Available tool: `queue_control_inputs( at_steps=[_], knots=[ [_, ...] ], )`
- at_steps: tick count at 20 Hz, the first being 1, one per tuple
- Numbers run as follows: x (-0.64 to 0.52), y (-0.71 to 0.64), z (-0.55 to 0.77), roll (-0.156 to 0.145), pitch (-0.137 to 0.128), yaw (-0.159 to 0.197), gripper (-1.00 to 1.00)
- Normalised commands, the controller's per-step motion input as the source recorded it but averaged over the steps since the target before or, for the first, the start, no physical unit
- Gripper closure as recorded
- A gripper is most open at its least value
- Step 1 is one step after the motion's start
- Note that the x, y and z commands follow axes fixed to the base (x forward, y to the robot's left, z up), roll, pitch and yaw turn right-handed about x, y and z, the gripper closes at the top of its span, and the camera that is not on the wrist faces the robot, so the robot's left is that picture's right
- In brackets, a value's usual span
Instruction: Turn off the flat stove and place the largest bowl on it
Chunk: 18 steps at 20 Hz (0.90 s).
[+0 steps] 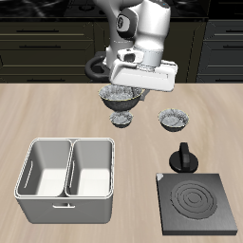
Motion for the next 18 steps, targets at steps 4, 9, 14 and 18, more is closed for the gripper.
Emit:
queue_control_inputs(
  at_steps=[4,9,14,18],
  knots=[
    [0.08,0.25,0.08,-0.014,0.002,-0.034,1.0],
    [0.06,0.35,0.1,0.012,-0.006,-0.007,1.0],
    [0.1,0.26,0.13,0.017,-0.001,-0.003,1.0],
    [0.23,0.17,0.11,0.007,0.002,0.007,1.0]
  ],
)
